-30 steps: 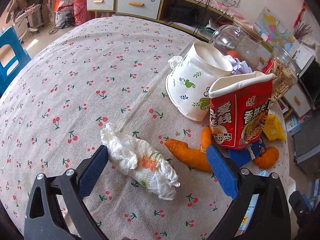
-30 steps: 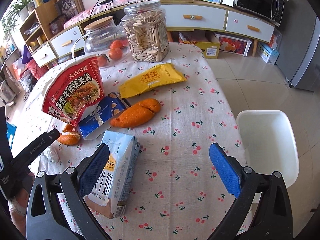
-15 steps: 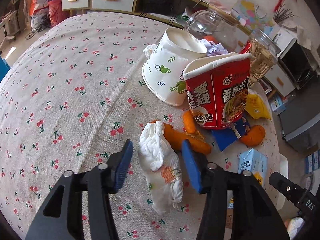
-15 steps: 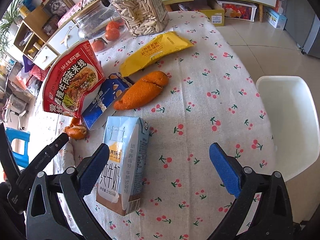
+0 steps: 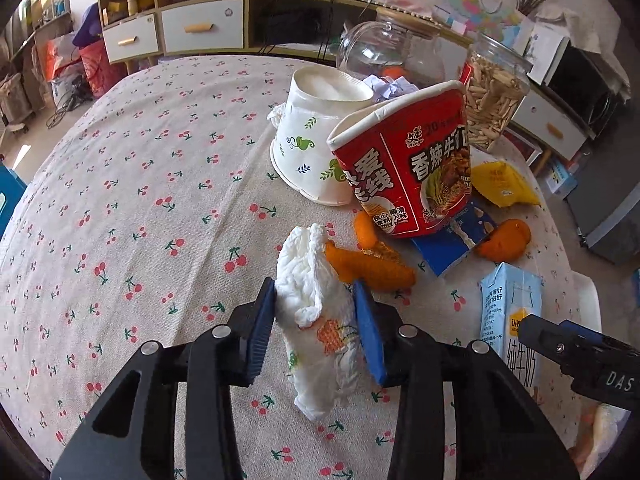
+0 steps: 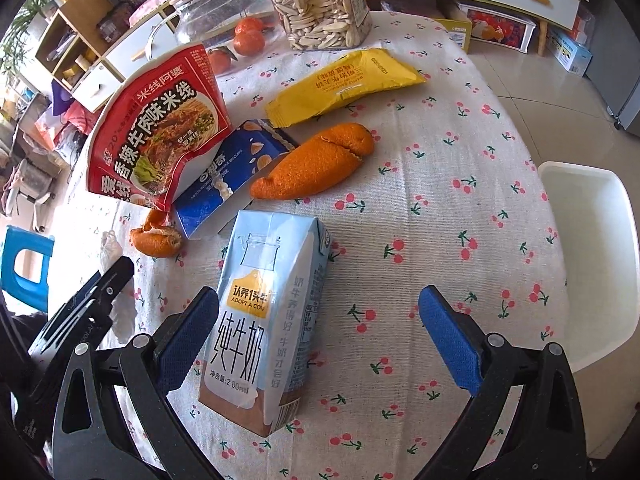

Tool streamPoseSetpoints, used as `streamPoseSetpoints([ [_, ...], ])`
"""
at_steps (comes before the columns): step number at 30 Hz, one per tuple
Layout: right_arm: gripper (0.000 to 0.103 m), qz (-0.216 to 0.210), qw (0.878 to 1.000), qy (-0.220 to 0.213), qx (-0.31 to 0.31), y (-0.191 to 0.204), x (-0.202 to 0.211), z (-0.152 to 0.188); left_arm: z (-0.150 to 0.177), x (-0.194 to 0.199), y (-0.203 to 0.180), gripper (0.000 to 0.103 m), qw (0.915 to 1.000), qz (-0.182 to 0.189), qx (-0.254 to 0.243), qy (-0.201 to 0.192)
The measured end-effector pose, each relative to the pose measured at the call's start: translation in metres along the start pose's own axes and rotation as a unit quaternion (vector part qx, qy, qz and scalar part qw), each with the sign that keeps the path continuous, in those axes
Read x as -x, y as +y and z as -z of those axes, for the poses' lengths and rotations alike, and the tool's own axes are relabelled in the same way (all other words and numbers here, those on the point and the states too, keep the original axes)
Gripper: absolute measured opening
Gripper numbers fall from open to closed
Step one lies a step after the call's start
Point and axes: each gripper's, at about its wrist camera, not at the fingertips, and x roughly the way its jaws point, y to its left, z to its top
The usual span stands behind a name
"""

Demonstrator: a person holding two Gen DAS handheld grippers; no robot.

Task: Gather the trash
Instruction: 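Grasp the crumpled white tissue with the left tool while the right tool grasps the milk carton, then lift the tissue with the left tool while the right tool lifts the milk carton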

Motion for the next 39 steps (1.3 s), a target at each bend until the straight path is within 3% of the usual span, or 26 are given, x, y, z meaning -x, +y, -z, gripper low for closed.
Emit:
streamPoseSetpoints([
  [7,0.096,0.001,0.999,0.014,0.032,0.021,-0.020,-0.003,-0.008,0.029,0.005,0.040,0.9979,-0.017,-0.026,-0.056],
  [16,0.095,-0.012,0.999,0.016,0.033,0.023,-0.017,-0.009,-0.007,0.039,-0.002,0.040,0.9970,-0.005,-0.033,-0.069],
  [18,0.088,-0.002,0.999,0.018,0.038,0.021,-0.021,-0.010,-0.006,0.037,-0.002,0.040,0.9971,-0.005,-0.035,-0.068],
  [20,0.060,0.016,0.998,-0.001,0.059,0.026,-0.021,-0.009,-0.005,0.037,-0.001,0.040,0.9971,-0.006,-0.035,-0.067],
  [21,0.057,0.013,0.998,-0.002,0.063,0.027,-0.019,-0.010,-0.005,0.036,-0.001,0.040,0.9972,-0.007,-0.034,-0.067],
  [29,0.054,-0.020,0.997,-0.046,0.058,0.025,0.012,-0.017,-0.007,0.040,0.003,0.040,0.9968,-0.006,-0.025,-0.076],
  [39,0.054,-0.044,0.984,-0.148,0.087,0.030,0.052,-0.011,-0.011,0.052,0.003,0.040,0.9948,0.003,-0.016,-0.101],
])
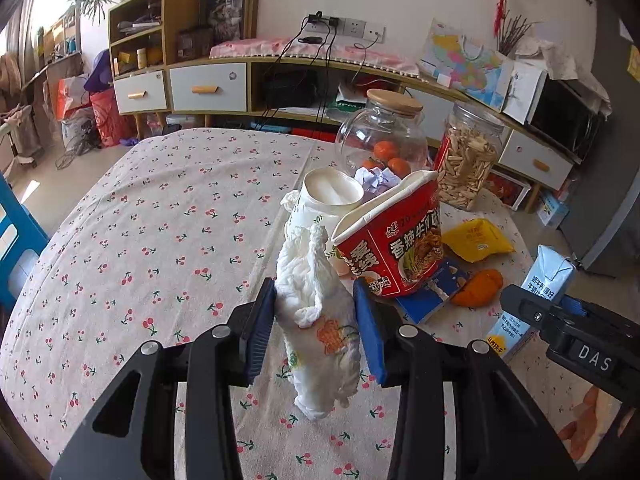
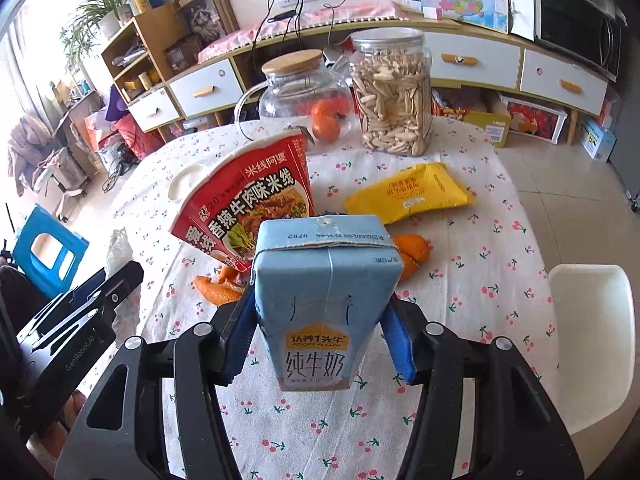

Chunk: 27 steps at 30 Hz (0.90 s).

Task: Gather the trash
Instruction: 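Lift the tissue with the left tool while the right tool lifts the milk carton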

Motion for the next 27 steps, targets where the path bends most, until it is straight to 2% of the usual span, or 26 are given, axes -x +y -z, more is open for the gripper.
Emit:
streamPoseSetpoints([
  [7,0.053,-0.006,0.999,-0.040,0.003,-0.004,0.020,-0.004,-0.003,0.010,-0.006,0.040,0.9998,0.008,-0.005,-0.018],
  [19,0.053,0.004,0.998,-0.061,0.000,-0.015,0.036,-0.003,-0.005,0.018,-0.017,0.040,0.9993,0.025,-0.008,-0.027],
  [27,0.054,0.022,0.997,-0.073,-0.008,-0.037,0.048,0.001,-0.004,0.022,-0.037,0.040,0.9984,0.042,-0.024,-0.029],
])
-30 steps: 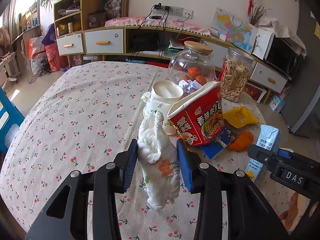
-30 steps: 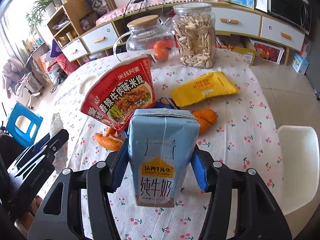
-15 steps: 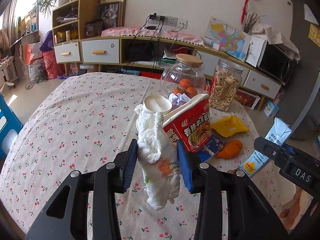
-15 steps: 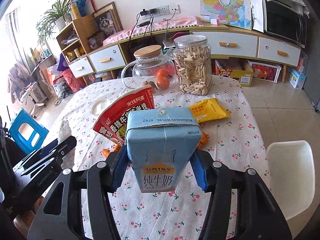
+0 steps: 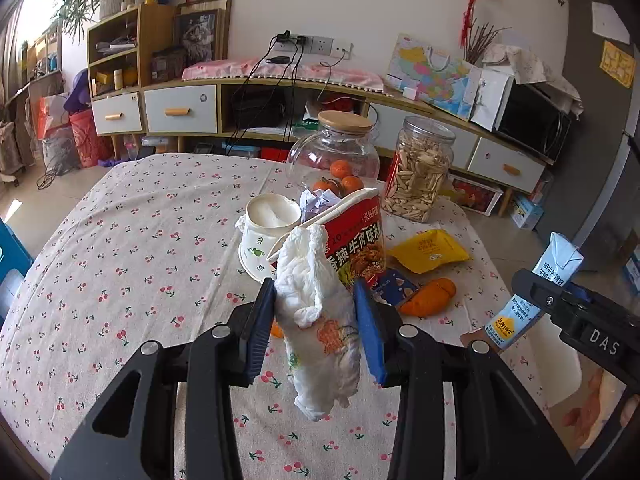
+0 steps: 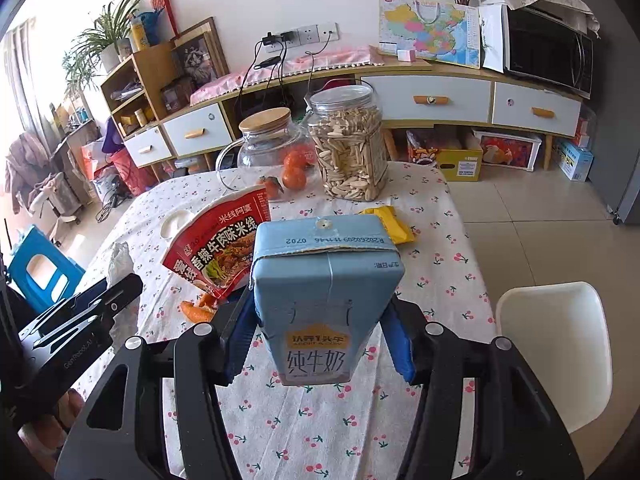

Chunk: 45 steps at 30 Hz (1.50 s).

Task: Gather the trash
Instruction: 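Lift the tissue with the left tool while the right tool lifts the milk carton, then drop the milk carton into the white bin with the right tool while the left tool drops the tissue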

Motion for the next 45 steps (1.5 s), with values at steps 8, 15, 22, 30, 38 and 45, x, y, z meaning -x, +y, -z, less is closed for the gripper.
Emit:
streamPoseSetpoints([
  [8,0.054,0.014,1.000,-0.013,-0.013,-0.024,0.015,0.001,-0.005,0.001,-0.031,0.040,0.9997,0.020,-0.016,-0.004],
  [15,0.054,0.040,0.999,-0.030,-0.021,-0.051,0.032,0.002,-0.003,0.002,-0.063,0.040,0.9987,0.039,-0.031,-0.006],
  [22,0.054,0.059,0.996,-0.040,-0.046,-0.087,0.048,0.005,0.005,-0.002,-0.094,0.040,0.9973,0.059,-0.042,0.005],
  [30,0.054,0.092,0.992,-0.048,-0.069,-0.124,0.061,0.011,0.008,-0.003,-0.132,0.040,0.9947,0.079,-0.064,0.011],
  [38,0.054,0.136,0.983,-0.039,-0.119,-0.178,0.072,0.021,0.014,-0.006,-0.173,0.040,0.9909,0.097,-0.091,0.020],
  [45,0.054,0.172,0.969,-0.023,-0.179,-0.225,0.076,0.034,0.018,-0.007,-0.212,0.040,0.9864,0.114,-0.116,0.023],
])
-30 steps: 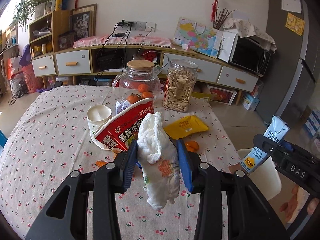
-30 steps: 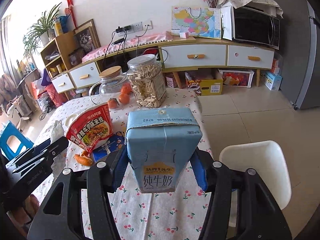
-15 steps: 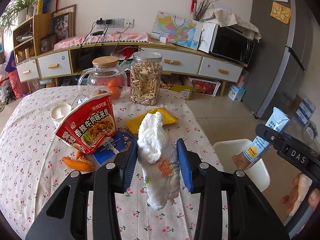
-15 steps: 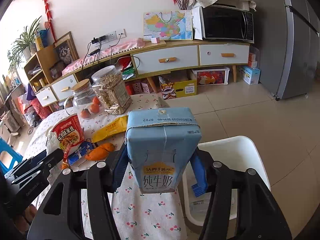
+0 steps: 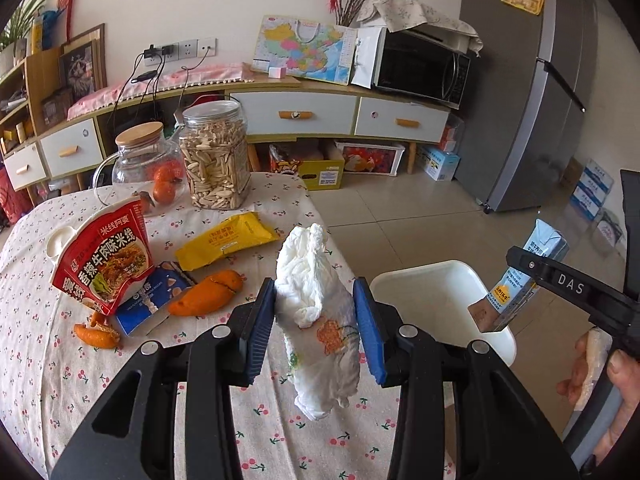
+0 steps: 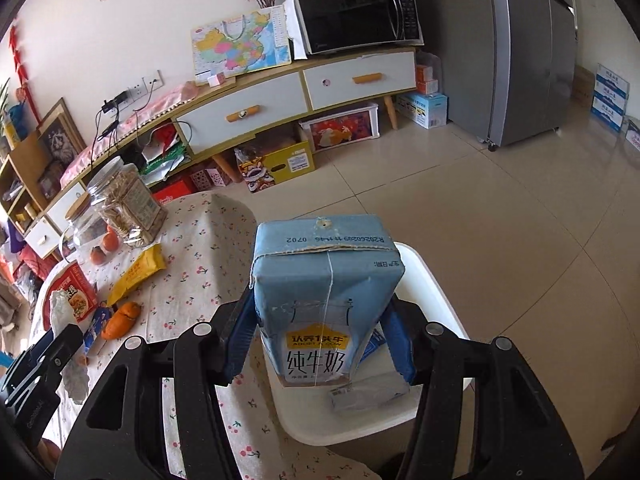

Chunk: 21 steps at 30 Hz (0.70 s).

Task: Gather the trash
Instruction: 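Drop the milk carton into the white bin with the right tool while the left tool drops the tissue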

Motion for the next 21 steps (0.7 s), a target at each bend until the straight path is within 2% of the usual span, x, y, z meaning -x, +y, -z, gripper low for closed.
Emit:
streamPoseSetpoints([
  [4,0.055,0.019,0.999,0.006,-0.025,-0.021,-0.003,-0.002,-0.002,-0.007,-0.022,0.040,0.9998,0.011,-0.015,0.004],
  [6,0.059,0.025,0.998,0.009,-0.048,-0.036,-0.003,-0.004,-0.003,-0.010,-0.032,0.040,0.9996,0.016,-0.023,0.005],
  [8,0.073,0.036,0.998,0.001,-0.057,-0.043,0.002,-0.005,-0.005,-0.014,-0.044,0.040,0.9993,0.021,-0.031,0.007],
  [10,0.077,0.054,0.997,-0.015,-0.059,-0.051,0.008,-0.007,-0.008,-0.019,-0.055,0.040,0.9989,0.027,-0.037,0.010],
  [13,0.088,0.082,0.994,-0.043,-0.063,-0.063,0.018,-0.010,-0.011,-0.026,-0.072,0.040,0.9982,0.039,-0.042,0.015],
  [21,0.088,0.125,0.986,-0.068,-0.089,-0.103,0.032,-0.017,-0.017,-0.045,-0.125,0.040,0.9950,0.069,-0.069,0.024],
])
